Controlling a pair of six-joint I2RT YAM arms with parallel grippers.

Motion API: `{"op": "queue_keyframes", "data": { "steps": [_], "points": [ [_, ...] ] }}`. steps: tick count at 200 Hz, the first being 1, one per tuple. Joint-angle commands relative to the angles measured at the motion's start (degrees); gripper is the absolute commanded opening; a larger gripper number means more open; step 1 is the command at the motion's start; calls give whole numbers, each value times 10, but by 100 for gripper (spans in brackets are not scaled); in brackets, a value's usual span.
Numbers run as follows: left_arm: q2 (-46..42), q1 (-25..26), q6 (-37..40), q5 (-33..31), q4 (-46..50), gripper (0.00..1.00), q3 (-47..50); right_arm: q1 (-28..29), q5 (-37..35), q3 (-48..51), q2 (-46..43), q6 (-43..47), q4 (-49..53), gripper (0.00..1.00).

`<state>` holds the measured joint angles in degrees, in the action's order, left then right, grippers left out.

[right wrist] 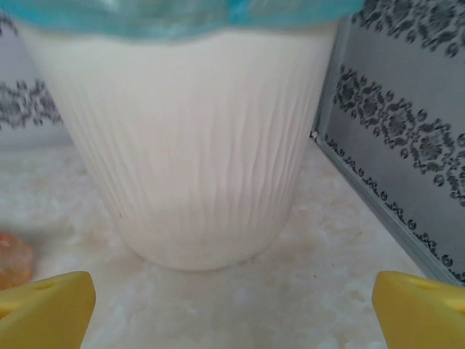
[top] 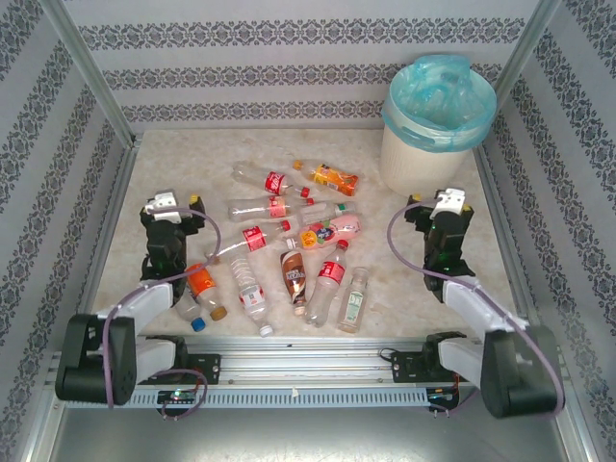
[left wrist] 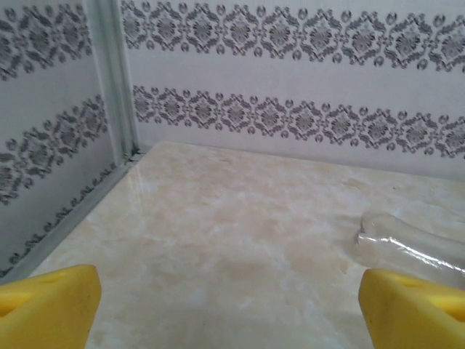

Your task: Put the plastic bottles in the bin

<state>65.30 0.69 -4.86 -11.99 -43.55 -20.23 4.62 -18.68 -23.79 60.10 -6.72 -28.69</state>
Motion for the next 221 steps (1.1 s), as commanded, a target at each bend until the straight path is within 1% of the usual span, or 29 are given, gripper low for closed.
{"op": "queue_keyframes", "data": {
  "steps": [1, 21, 33, 52, 62, 75, 89, 109, 123, 136, 152, 164, 192, 221],
  "points": [
    [-46, 3, -74, -24, 149, 88, -62, 1, -13, -22, -56, -76, 194, 95],
    [-75, 24, -135, 6, 275, 82, -126, 6, 22, -57, -96, -134, 331, 92],
    [-82, 59, -152, 22, 339, 80, -162, 17, 50, -84, -109, -153, 411, 89],
    [-71, 158, -147, 15, 421, 78, -215, 46, 85, -127, -121, -174, 535, 87],
    [-57, 211, -138, 29, 452, 78, -240, 67, 91, -147, -125, -182, 592, 87],
    [-30, 268, -137, 41, 512, 78, -281, 93, 92, -175, -126, -188, 658, 85],
    [3, 320, -141, 68, 577, 77, -326, 116, 98, -203, -123, -203, 714, 84],
    [55, 410, -135, 79, 675, 77, -403, 126, 134, -237, -103, -214, 773, 83],
    [102, 472, -130, 88, 748, 77, -472, 127, 137, -255, -85, -212, 804, 83],
    [145, 515, -139, 107, 814, 78, -531, 127, 122, -268, -75, -208, 821, 83],
    [192, 554, -159, 136, 871, 78, -589, 122, 88, -274, -74, -207, 830, 84],
    [222, 579, -168, 165, 892, 79, -614, 112, 73, -275, -82, -211, 827, 84],
    [302, 610, -176, 223, 935, 81, -672, 72, 96, -263, -104, -214, 794, 85],
    [379, 616, -173, 235, 992, 85, -733, 52, 105, -263, -119, -208, 780, 87]
  ]
}}
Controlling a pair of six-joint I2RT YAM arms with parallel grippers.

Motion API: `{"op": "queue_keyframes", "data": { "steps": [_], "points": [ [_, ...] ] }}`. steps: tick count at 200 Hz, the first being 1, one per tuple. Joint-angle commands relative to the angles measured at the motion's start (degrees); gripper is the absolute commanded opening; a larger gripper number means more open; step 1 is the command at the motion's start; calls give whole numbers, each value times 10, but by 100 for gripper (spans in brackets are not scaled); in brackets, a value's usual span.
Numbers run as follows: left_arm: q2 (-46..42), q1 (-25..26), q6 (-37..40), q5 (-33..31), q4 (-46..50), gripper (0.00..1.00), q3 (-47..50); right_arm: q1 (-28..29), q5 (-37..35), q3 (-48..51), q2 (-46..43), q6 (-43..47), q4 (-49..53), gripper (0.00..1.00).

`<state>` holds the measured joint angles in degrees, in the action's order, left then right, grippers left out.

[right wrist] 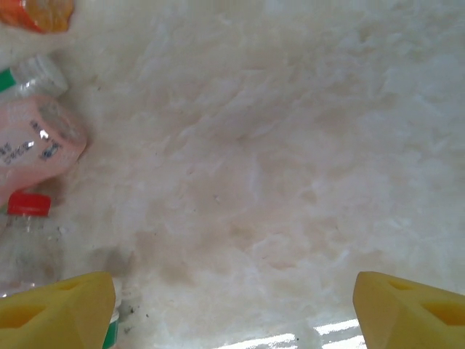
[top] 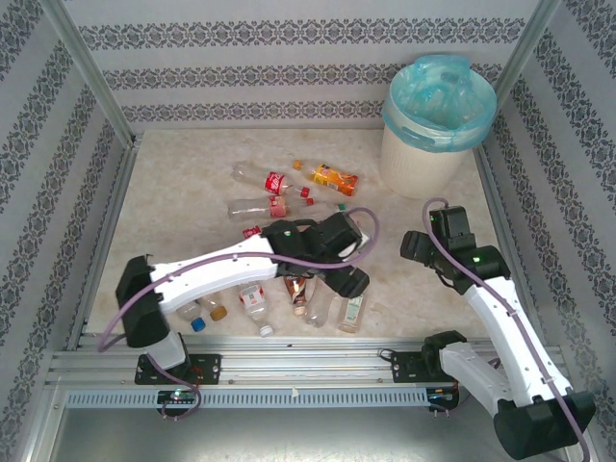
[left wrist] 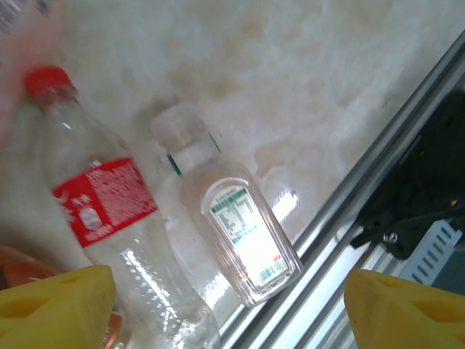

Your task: Put the plastic bottles in the bin

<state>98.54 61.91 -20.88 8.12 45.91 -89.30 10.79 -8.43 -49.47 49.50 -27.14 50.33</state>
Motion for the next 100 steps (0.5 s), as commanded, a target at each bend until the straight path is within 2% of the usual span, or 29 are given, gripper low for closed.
{"op": "queue_keyframes", "data": {
  "steps": [1, 46, 69, 100],
  "points": [
    [49, 4, -13, 35, 98, 85, -44, -10, 2, -6, -13, -4, -11, 87],
    [115, 7, -15, 97, 99, 85, -76, -14, -16, -1, -40, 6, -8, 89],
    [168, 18, 0, 106, 149, 85, -119, -17, -23, 5, -57, 8, -6, 90],
    [191, 23, 6, 115, 150, 84, -132, -22, -29, 6, -69, 14, -2, 91]
  ]
}}
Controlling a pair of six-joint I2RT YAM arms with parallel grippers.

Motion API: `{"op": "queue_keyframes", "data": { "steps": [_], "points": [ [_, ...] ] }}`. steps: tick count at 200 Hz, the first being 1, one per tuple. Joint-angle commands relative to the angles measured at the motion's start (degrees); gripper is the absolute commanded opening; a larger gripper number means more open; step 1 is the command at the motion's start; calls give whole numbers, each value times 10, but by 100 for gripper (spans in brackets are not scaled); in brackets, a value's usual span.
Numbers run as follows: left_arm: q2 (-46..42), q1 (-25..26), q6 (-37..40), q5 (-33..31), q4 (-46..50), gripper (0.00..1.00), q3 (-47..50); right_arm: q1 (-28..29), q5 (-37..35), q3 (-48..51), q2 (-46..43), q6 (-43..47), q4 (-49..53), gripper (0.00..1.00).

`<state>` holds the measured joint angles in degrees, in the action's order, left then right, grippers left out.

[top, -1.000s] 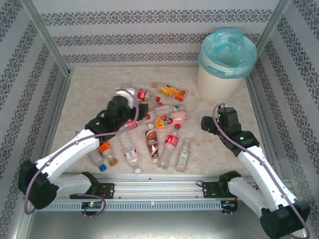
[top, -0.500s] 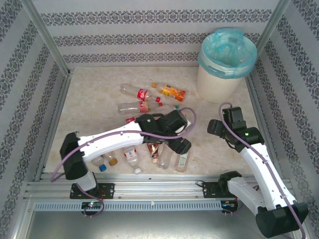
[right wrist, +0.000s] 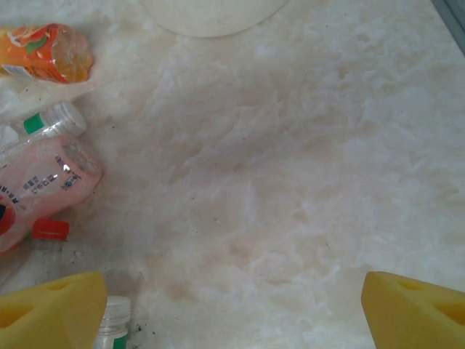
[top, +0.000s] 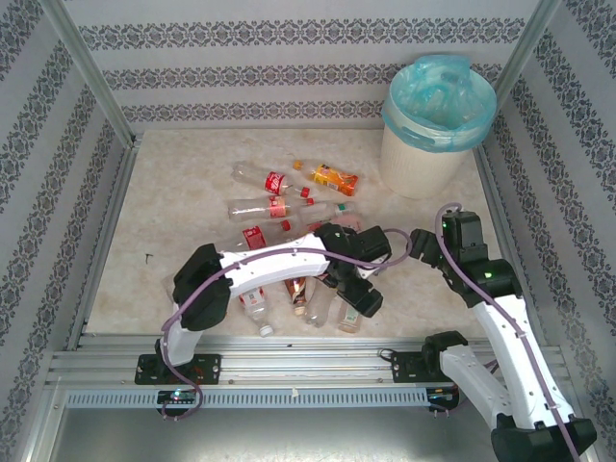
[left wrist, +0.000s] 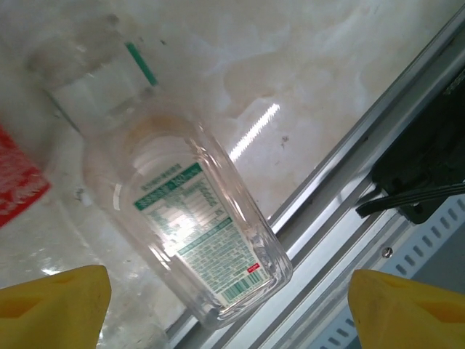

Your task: Put the plastic bottles in the bin

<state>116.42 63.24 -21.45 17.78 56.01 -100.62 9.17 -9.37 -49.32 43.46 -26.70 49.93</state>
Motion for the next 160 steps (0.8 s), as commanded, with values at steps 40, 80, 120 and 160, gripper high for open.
{"op": "queue_keyframes", "data": {
  "steps": [40, 80, 120, 160],
  "points": [
    [50, 9, 30, 15, 65, 84, -62, -7, -18, 4, -19, 13, 0, 93],
    [89, 9, 35, -34, 110, 84, -96, -7, -21, 1, -31, 19, 4, 93],
    [85, 9, 30, -44, 94, 84, -85, -8, -17, 10, -39, 17, -1, 93],
    [82, 8, 29, -76, 90, 84, -82, -8, -12, 17, -44, 14, -5, 93]
  ]
}}
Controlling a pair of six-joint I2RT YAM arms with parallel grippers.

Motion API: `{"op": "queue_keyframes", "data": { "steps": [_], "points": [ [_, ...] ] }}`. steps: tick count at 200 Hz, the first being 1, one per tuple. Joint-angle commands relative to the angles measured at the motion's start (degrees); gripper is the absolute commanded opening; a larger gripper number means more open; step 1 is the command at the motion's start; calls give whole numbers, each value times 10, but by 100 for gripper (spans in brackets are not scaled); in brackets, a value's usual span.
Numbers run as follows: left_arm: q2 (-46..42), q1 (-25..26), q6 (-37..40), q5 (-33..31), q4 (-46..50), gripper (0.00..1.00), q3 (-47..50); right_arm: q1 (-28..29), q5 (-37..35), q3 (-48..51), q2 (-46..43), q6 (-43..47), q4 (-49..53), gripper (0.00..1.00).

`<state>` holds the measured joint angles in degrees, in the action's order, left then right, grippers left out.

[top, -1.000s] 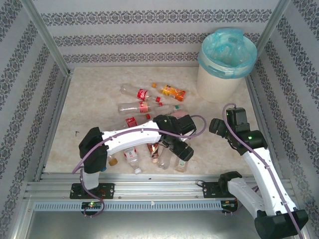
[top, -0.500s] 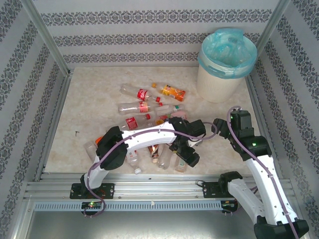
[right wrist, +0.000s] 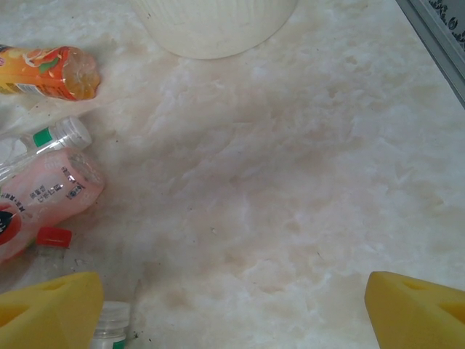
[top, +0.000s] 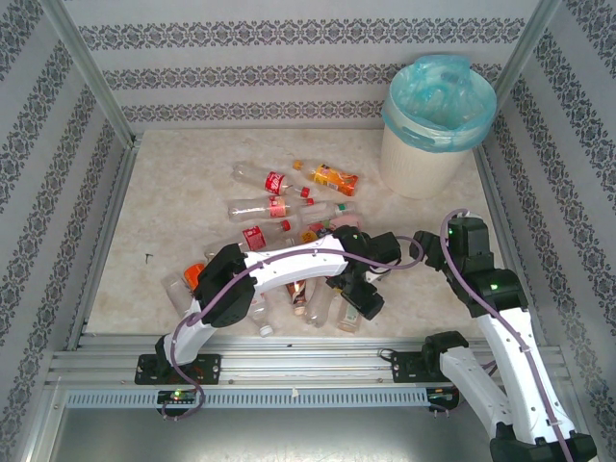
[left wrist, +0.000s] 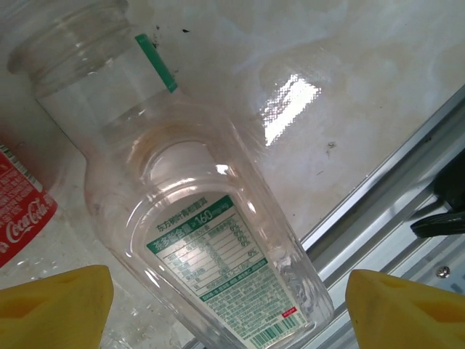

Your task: Put the plastic bottles in the bin

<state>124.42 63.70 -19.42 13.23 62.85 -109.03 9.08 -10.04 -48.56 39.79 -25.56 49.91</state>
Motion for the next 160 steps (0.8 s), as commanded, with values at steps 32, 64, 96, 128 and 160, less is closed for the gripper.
{"op": "queue_keyframes", "data": {
  "steps": [32, 64, 96, 128, 160],
  "points": [
    [12, 2, 10, -19, 21, 84, 1, -7, -10, 10, -12, 8, -6, 93],
    [26, -5, 14, 0, 22, 83, -8, -7, -8, 11, -11, 7, -8, 93],
    [39, -9, 18, 15, 24, 81, -18, -7, -12, 7, -12, 9, -8, 93],
    [51, -16, 23, 33, 18, 73, -20, -7, -14, 8, -13, 9, -9, 93],
    [62, -28, 22, 50, 15, 64, -22, -7, -15, 7, -14, 9, -10, 92]
  ]
}}
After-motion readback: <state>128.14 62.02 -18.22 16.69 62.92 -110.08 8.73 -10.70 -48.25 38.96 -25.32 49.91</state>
